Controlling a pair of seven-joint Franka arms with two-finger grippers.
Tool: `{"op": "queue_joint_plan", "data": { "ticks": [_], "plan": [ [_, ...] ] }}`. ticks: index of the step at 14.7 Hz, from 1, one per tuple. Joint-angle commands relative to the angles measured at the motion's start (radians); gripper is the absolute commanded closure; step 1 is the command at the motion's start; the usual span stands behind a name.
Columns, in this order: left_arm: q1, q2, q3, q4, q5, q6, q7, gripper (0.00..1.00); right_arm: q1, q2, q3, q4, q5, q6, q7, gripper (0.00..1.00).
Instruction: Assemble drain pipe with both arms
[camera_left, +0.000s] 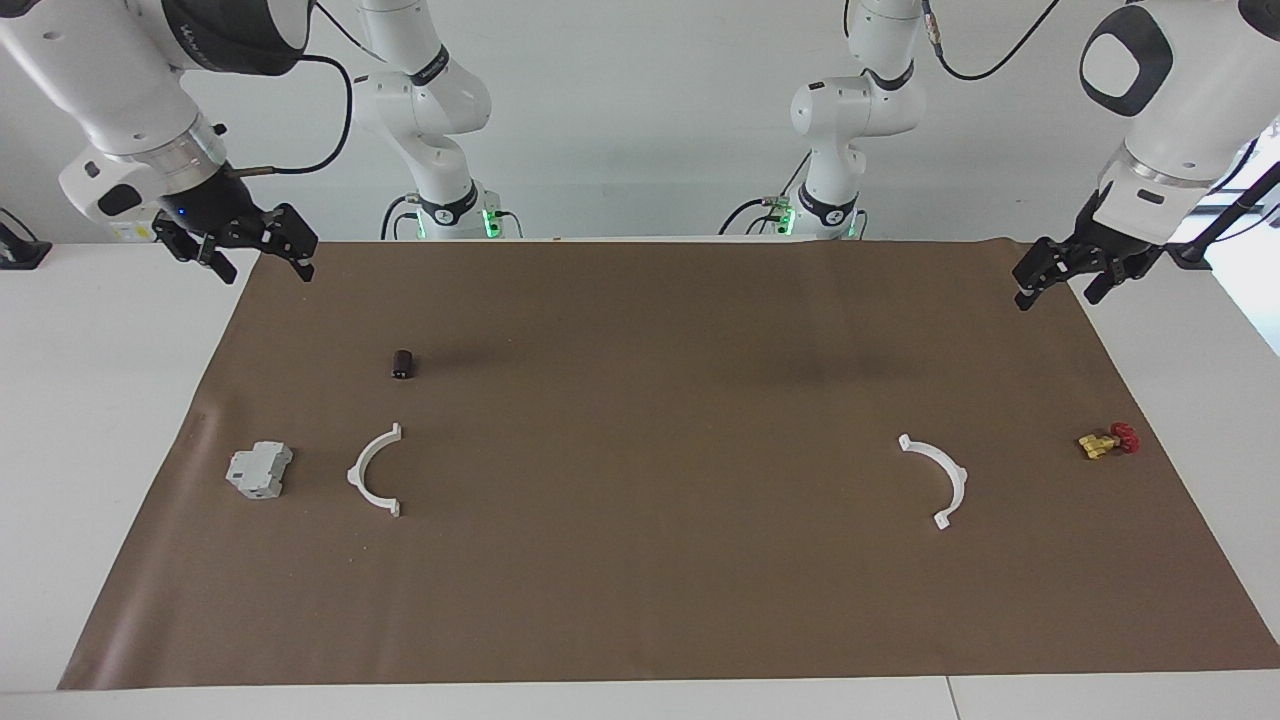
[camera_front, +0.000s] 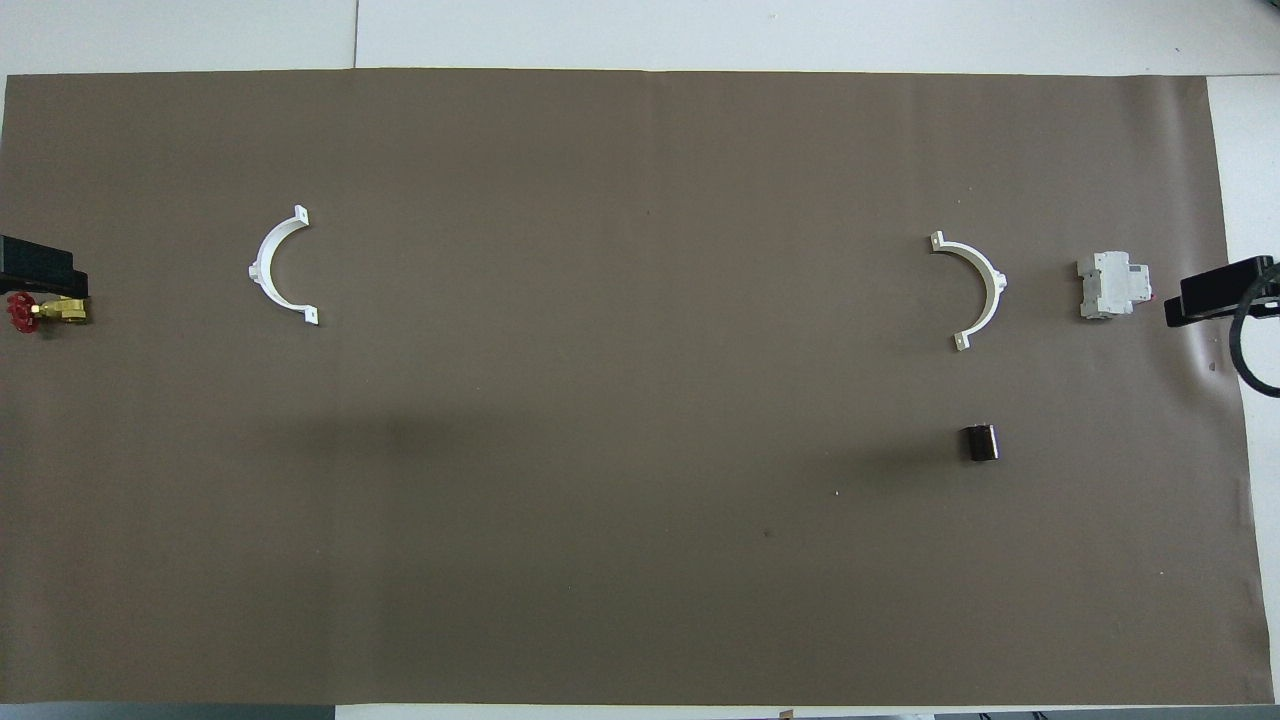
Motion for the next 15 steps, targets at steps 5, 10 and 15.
{"op": "queue_joint_plan", "data": {
  "ticks": [5,10,15],
  "plan": [
    [-0.007,-0.021,0.003,-0.018,0.011,-0.005,0.009,0.00,-0.005,-0.001,0.003,0.003,0.002,0.003,-0.015,0.00],
    [-0.007,-0.022,0.003,-0.028,0.011,0.006,0.007,0.00,-0.005,-0.001,0.003,-0.014,-0.013,0.070,-0.038,0.00],
    [-0.009,-0.025,0.003,-0.035,0.011,0.008,0.006,0.00,0.028,0.100,0.006,-0.040,-0.021,0.240,-0.097,0.00]
  ]
}}
